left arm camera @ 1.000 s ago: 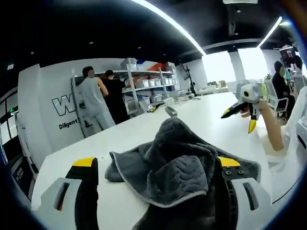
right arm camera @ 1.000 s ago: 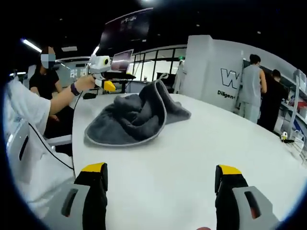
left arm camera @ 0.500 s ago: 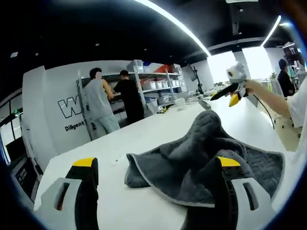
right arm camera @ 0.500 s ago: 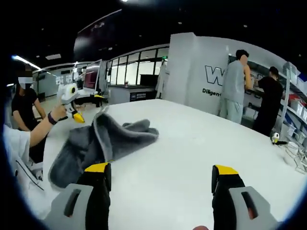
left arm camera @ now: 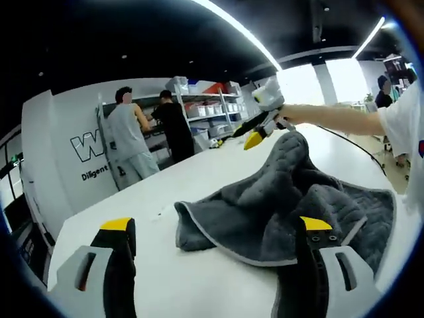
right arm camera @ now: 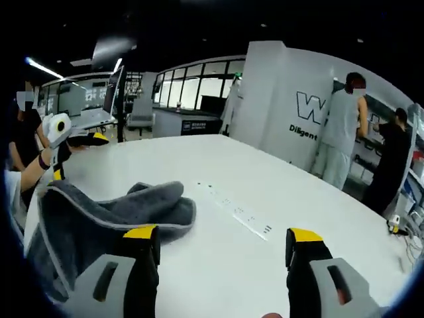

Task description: Open the folded towel by lifting each exposed corner and separating the folded layers until the towel lies flat within the target outline without major curled edges

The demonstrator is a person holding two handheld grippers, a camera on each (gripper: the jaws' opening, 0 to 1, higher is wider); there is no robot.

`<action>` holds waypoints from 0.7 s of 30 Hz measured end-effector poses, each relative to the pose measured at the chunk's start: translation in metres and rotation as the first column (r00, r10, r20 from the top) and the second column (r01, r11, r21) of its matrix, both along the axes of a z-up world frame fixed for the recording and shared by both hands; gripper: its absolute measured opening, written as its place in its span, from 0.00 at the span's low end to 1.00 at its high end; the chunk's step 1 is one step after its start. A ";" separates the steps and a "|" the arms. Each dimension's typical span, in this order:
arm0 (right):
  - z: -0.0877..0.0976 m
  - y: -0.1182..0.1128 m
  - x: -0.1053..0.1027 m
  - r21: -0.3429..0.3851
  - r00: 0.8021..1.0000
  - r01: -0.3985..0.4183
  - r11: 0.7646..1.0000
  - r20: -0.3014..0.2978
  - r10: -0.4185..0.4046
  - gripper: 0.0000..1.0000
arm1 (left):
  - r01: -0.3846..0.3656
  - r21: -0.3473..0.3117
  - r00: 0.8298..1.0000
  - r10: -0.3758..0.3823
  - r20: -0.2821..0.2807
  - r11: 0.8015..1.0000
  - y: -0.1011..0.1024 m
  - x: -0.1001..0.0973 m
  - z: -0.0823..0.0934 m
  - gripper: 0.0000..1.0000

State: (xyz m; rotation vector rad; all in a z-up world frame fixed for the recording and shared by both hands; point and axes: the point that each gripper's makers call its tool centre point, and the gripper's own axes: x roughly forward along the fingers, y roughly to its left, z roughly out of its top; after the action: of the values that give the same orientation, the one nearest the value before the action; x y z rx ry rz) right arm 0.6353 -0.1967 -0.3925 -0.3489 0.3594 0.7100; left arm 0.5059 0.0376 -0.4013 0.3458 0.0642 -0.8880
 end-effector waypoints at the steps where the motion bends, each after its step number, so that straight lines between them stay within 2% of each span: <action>1: -0.003 0.005 0.005 0.000 1.000 -0.011 1.000 -0.008 0.011 0.78 | 0.015 -0.005 1.000 -0.015 0.001 1.000 -0.003 0.000 -0.002 0.99; 4: -0.022 0.033 0.019 0.001 0.995 -0.079 0.997 -0.055 0.079 0.78 | 0.042 -0.017 0.999 -0.042 -0.004 0.999 -0.007 -0.004 -0.007 0.99; 6: -0.038 0.049 0.023 -0.028 0.989 -0.119 0.993 -0.086 0.116 0.77 | 0.055 -0.010 0.998 -0.055 -0.011 0.998 -0.009 -0.009 -0.010 0.98; 8: -0.051 0.064 0.030 -0.041 0.985 -0.144 0.989 -0.102 0.139 0.74 | 0.065 0.000 0.998 -0.065 -0.015 0.998 -0.009 -0.015 -0.013 0.98; 9: -0.056 0.069 0.037 -0.040 0.982 -0.157 0.987 -0.116 0.151 0.72 | 0.073 -0.010 0.997 -0.073 -0.017 0.997 -0.009 -0.018 -0.013 0.98; 11: -0.068 0.085 0.038 -0.030 0.973 -0.190 0.981 -0.139 0.184 0.69 | 0.090 -0.031 0.995 -0.091 -0.036 0.995 -0.011 -0.025 -0.017 0.97; 13: -0.075 0.092 0.046 -0.027 0.968 -0.206 0.978 -0.156 0.199 0.67 | 0.095 -0.039 0.994 -0.097 -0.052 0.995 -0.011 -0.028 -0.018 0.96; 17: -0.092 0.099 0.040 -0.035 0.955 -0.229 0.973 -0.202 0.217 0.62 | 0.085 -0.065 0.994 -0.089 -0.064 0.994 -0.008 -0.026 -0.017 0.96; 21: -0.106 0.102 0.026 -0.054 0.939 -0.269 0.962 -0.239 0.249 0.49 | 0.076 -0.073 0.993 -0.082 -0.080 0.994 -0.005 -0.022 -0.020 0.96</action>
State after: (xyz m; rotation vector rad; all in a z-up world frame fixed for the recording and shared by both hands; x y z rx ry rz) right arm 0.6612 -0.0945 -0.4983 -0.4009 0.5727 1.0002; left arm 0.4839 0.0323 -0.4215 0.2472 0.0962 -0.9808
